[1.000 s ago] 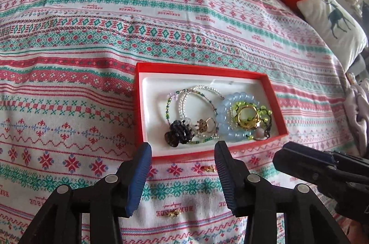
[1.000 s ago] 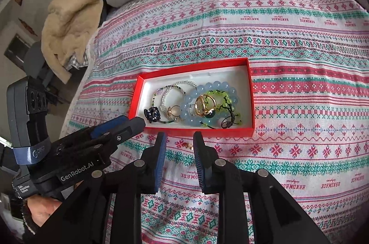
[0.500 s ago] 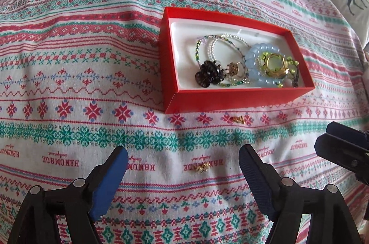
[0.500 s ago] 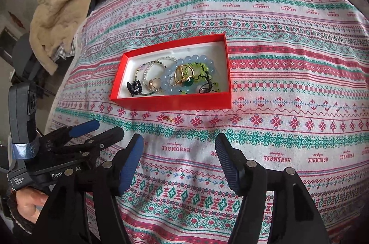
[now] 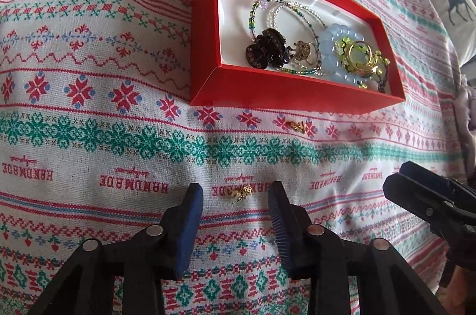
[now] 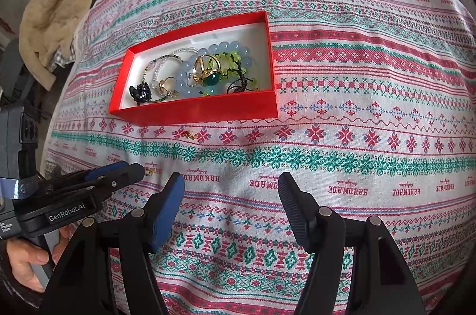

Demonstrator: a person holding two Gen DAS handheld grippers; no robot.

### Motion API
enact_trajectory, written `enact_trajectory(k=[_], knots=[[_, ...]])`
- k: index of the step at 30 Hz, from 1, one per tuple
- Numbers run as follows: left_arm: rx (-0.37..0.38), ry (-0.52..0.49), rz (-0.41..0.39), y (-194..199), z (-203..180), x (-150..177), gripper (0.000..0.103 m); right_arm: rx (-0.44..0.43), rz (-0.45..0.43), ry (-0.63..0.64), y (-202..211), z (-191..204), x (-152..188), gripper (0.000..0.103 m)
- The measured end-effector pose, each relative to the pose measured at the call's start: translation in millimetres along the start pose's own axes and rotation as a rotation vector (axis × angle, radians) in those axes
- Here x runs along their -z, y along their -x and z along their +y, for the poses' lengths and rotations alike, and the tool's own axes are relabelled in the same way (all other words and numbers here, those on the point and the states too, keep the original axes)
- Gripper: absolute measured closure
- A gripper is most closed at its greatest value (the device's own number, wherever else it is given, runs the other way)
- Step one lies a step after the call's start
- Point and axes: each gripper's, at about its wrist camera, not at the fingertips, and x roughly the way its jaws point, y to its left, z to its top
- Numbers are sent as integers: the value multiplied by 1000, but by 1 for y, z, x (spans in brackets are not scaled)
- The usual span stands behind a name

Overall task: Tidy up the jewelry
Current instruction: 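Grasp the remaining gold earring with the left tool, then hold the earring in the left tool while the right tool grasps the earring by the box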

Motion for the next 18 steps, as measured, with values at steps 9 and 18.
enact_trajectory(k=[9,18], knots=[[-54,-47,19,-17,-17,-2,84,-5,4,-8,-4,0,-2,35],[-107,-82,6,-19,-24,-3,100,-20,10,-30,-15,6,-6,35]])
